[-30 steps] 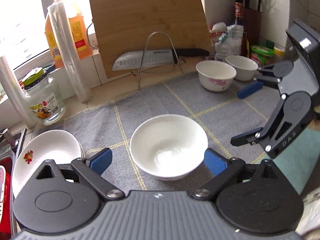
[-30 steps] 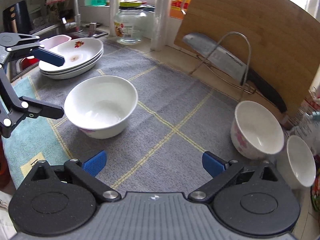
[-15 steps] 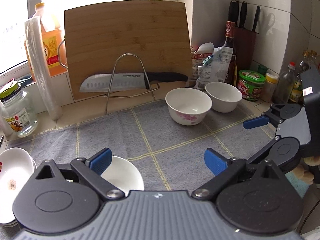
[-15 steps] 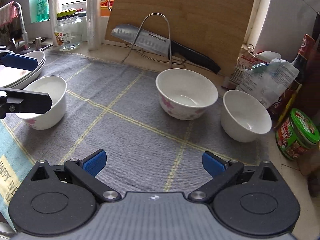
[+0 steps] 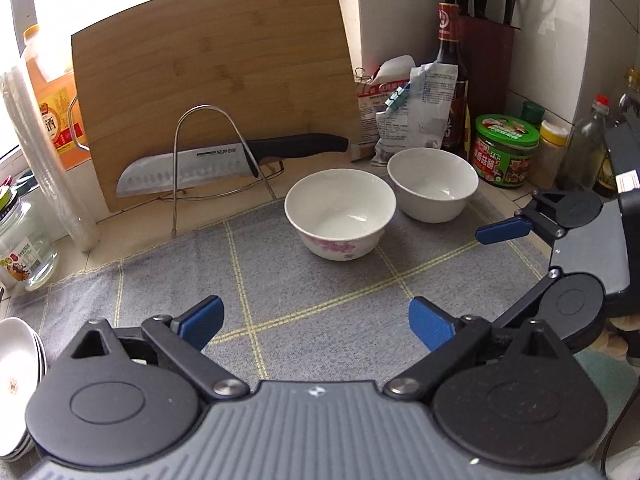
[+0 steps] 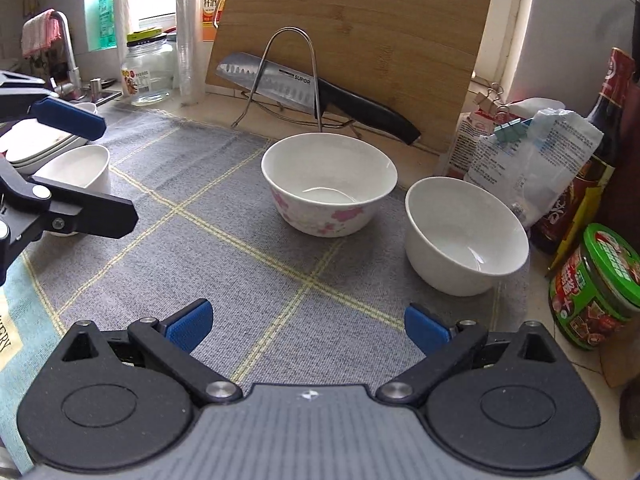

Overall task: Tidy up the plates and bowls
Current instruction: 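Move both tools to the white bowl with pink flowers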

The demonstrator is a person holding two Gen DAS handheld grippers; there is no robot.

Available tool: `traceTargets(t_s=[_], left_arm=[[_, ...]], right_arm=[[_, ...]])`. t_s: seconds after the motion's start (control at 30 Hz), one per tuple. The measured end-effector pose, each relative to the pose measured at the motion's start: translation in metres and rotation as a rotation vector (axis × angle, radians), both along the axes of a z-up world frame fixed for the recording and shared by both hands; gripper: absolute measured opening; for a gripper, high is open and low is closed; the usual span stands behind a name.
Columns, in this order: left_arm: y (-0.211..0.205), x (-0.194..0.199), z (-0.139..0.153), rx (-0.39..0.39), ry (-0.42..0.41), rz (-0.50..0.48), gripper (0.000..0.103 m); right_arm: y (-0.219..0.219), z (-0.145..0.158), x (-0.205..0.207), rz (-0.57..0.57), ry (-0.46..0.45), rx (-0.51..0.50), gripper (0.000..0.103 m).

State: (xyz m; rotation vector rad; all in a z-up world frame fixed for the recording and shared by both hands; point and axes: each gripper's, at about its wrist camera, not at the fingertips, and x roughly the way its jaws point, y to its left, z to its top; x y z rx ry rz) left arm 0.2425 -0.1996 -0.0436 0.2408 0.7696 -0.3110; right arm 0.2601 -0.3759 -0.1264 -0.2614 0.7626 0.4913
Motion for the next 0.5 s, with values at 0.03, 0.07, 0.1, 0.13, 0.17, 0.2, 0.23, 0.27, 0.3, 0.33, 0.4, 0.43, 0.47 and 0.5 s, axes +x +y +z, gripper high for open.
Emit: traceTargets(t_s=[0.03,0.07,0.1,0.13,0.17,0.2,0.23,0.27,0.3,0.33,0.4,0.43,0.47,0.5], left_arm=[[-0.002,0.002,0.001,0.007,0.006,-0.013,0.098],[-0.005,0.005,0.002,0.013,0.012,-0.025,0.098],[-0.007,0.009,0.003,0.019,0.023,-0.037,0.098],[-0.009,0.012,0.002,0.027,0.034,-0.053,0.098],[-0.011,0.016,0.002,0.036,0.039,-0.072,0.098],[-0.012,0.019,0.002,0.041,0.045,-0.084,0.098],[-0.012,0.023,0.001,0.045,0.055,-0.091,0.098],[-0.012,0.028,0.0,0.047,0.071,-0.097,0.098],[-0.012,0.033,0.0,0.044,0.085,-0.104,0.098],[-0.011,0.037,0.0,0.038,0.098,-0.108,0.098],[-0.009,0.048,0.001,0.017,0.134,-0.112,0.098],[-0.008,0.054,0.001,0.01,0.15,-0.113,0.098],[-0.007,0.061,0.001,0.011,0.16,-0.108,0.098],[-0.007,0.066,0.001,0.017,0.163,-0.099,0.098]], right_arm=[[0.0,0.0,0.001,0.008,-0.003,0.002,0.103],[-0.001,0.0,0.001,0.015,-0.008,0.006,0.103],[-0.001,0.0,0.002,0.023,-0.01,0.01,0.103],[-0.001,-0.001,0.004,0.028,-0.011,0.014,0.103],[0.0,-0.002,0.005,0.028,-0.017,0.015,0.103],[0.001,-0.002,0.007,0.028,-0.021,0.012,0.103],[0.002,-0.003,0.01,0.026,-0.022,0.009,0.103],[0.003,-0.003,0.012,0.02,-0.022,0.01,0.103],[0.004,-0.003,0.014,0.016,-0.022,0.016,0.103],[0.005,-0.003,0.017,0.015,-0.02,0.023,0.103],[0.009,-0.004,0.02,0.022,-0.027,0.014,0.103],[0.012,-0.004,0.021,0.023,-0.035,0.003,0.103],[0.015,-0.005,0.023,0.023,-0.041,-0.005,0.103],[0.017,-0.006,0.025,0.026,-0.042,-0.006,0.103]])
